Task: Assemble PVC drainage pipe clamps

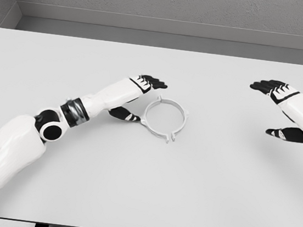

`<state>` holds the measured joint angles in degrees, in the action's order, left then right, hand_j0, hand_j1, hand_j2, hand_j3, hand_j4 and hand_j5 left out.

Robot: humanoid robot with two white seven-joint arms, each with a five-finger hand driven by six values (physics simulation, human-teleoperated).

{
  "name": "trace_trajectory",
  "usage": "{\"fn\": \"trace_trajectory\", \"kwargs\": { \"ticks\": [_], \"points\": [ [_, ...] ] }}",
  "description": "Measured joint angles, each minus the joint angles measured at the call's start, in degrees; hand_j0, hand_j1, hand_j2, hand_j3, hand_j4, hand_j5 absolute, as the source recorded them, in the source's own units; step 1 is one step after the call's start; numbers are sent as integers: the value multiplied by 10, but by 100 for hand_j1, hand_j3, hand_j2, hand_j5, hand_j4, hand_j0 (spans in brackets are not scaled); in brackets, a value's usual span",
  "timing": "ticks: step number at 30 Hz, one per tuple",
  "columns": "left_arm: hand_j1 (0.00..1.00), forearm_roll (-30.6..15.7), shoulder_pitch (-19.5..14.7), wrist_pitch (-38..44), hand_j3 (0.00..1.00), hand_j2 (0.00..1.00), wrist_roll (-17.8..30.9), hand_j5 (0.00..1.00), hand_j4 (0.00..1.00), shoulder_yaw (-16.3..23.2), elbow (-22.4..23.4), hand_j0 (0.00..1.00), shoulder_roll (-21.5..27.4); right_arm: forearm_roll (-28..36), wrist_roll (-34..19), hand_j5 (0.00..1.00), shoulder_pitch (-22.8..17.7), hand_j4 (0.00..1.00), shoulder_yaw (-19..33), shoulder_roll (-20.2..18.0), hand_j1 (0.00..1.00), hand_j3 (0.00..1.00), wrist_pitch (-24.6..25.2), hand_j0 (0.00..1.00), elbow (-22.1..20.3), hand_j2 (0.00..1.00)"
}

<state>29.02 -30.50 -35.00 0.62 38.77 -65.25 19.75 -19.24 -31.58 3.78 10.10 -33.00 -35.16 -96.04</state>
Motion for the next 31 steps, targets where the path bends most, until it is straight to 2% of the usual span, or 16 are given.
{"fn": "trace_trajectory", "kwargs": {
  "ticks": [17, 22, 27, 31],
  "points": [
    [100, 2, 3, 0, 100, 100, 0, 100, 100, -3, -11, 100, 1, 0, 0, 100, 0, 100, 0, 0, 100, 100, 0, 100, 0, 100],
    [100, -5, -2, 0, 100, 100, -1, 100, 100, -14, -28, 100, 67, 0, 0, 100, 0, 100, 0, 0, 100, 100, 0, 100, 0, 100],
    [100, -7, 4, 0, 100, 100, -2, 100, 100, -54, -53, 100, 174, 0, 0, 100, 0, 100, 0, 0, 100, 100, 0, 100, 0, 100],
    [100, -8, 8, 0, 100, 100, -2, 100, 100, -72, -56, 100, 210, 0, 0, 100, 0, 100, 0, 0, 100, 100, 0, 100, 0, 100]
  ]
}}
